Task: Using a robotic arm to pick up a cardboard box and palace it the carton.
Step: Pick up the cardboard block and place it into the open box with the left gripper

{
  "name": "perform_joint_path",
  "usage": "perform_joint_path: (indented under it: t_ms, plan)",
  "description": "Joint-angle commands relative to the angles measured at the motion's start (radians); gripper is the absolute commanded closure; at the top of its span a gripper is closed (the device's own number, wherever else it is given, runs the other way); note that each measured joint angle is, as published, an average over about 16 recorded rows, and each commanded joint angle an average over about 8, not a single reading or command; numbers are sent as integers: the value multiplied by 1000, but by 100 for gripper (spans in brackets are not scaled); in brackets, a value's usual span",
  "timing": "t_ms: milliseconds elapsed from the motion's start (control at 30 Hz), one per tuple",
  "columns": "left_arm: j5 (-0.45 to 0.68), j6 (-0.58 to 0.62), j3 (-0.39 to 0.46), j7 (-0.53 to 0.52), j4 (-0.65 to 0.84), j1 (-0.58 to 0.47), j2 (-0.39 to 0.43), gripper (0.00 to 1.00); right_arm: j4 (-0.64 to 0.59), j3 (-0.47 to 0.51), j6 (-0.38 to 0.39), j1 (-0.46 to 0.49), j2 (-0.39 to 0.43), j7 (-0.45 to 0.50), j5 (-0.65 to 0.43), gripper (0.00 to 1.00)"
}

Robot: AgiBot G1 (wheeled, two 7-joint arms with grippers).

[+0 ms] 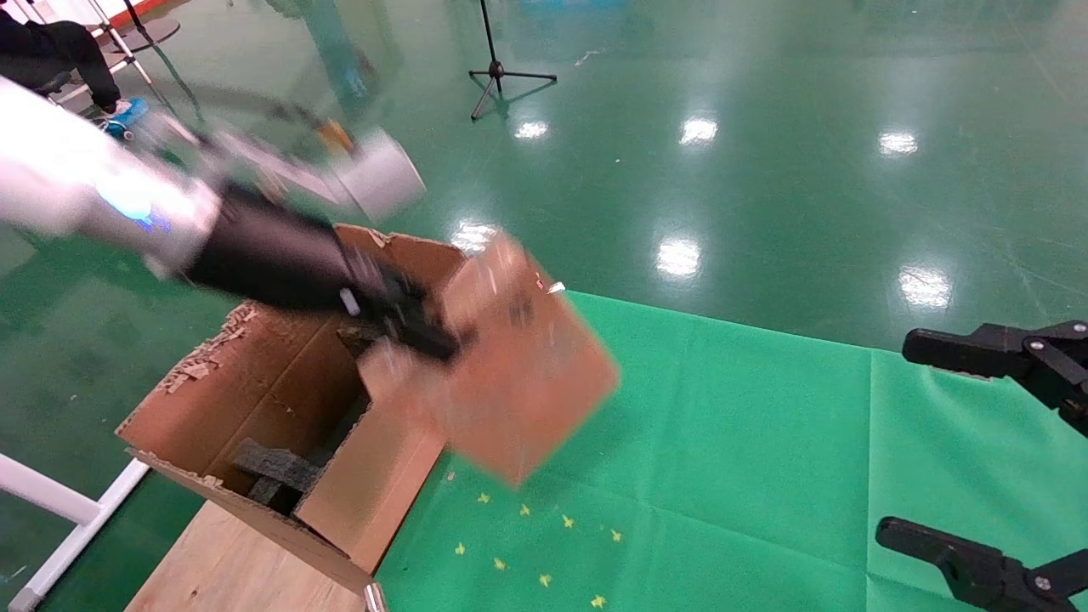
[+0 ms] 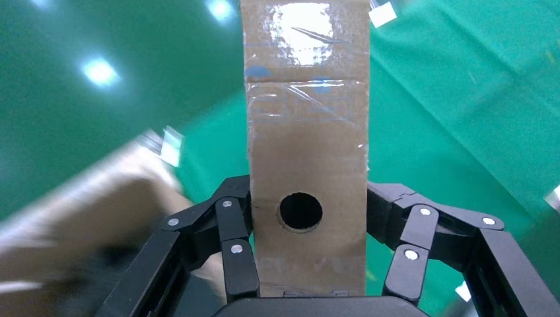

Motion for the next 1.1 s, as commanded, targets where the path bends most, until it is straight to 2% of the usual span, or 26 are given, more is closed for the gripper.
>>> perform_joint_path:
  t_ms: [33, 200, 333, 533, 700, 900, 1100]
  plan:
    - [-24, 6, -34, 61, 54, -47, -22, 100, 0, 0, 0, 0, 0, 0, 0, 0]
    - [98, 17, -31, 205, 183, -191, -33, 100, 0, 0, 0, 0, 0, 0, 0, 0]
    - [202, 22, 17, 311, 311, -231, -15, 100, 0, 0, 0, 0, 0, 0, 0, 0]
    - [294, -2, 100, 466, 551, -172, 28, 100, 0, 0, 0, 0, 0, 0, 0, 0]
    - [347, -82, 139, 562, 728, -118, 72, 100, 0, 0, 0, 0, 0, 0, 0, 0]
    - [359, -205, 142, 618, 887, -75, 119, 100, 0, 0, 0, 0, 0, 0, 0, 0]
    - [318, -297, 113, 634, 999, -38, 138, 100, 0, 0, 0, 0, 0, 0, 0, 0]
